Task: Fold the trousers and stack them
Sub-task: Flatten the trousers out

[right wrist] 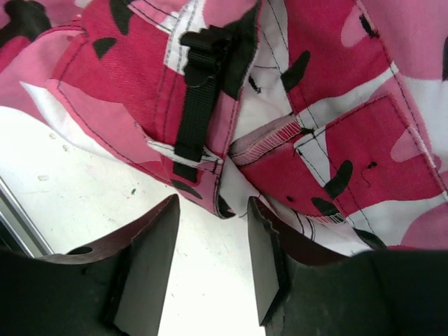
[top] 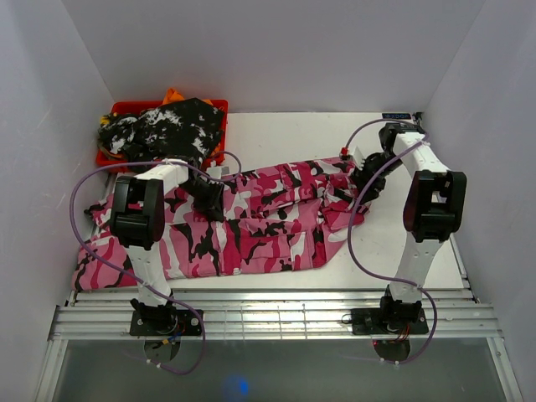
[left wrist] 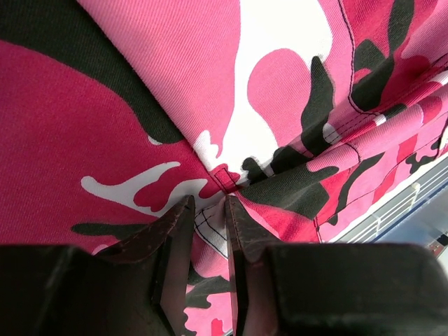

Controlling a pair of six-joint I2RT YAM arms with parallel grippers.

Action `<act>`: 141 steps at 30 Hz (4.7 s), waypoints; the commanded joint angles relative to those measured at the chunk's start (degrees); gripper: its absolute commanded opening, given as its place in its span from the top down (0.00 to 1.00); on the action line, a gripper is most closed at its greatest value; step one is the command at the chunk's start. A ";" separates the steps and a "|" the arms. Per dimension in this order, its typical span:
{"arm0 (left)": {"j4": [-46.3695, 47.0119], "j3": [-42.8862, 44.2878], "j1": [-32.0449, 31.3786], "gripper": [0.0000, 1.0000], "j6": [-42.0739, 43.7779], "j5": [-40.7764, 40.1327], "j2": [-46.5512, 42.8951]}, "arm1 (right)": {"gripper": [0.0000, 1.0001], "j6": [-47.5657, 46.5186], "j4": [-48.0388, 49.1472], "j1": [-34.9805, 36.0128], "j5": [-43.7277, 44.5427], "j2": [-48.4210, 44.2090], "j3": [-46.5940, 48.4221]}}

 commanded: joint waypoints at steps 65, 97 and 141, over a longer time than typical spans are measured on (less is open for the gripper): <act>-0.38 -1.81 -2.94 0.65 0.92 -1.99 0.28 | 0.92 -2.25 -6.11 10.23 -6.89 -13.36 8.85; -1.53 -0.31 -3.11 0.61 0.92 -1.19 1.51 | 0.91 34.95 3.47 3.78 4.31 -5.32 11.26; -0.74 -2.33 -3.02 0.39 1.80 -5.06 -1.74 | 0.23 30.39 20.45 27.40 8.99 -0.68 24.77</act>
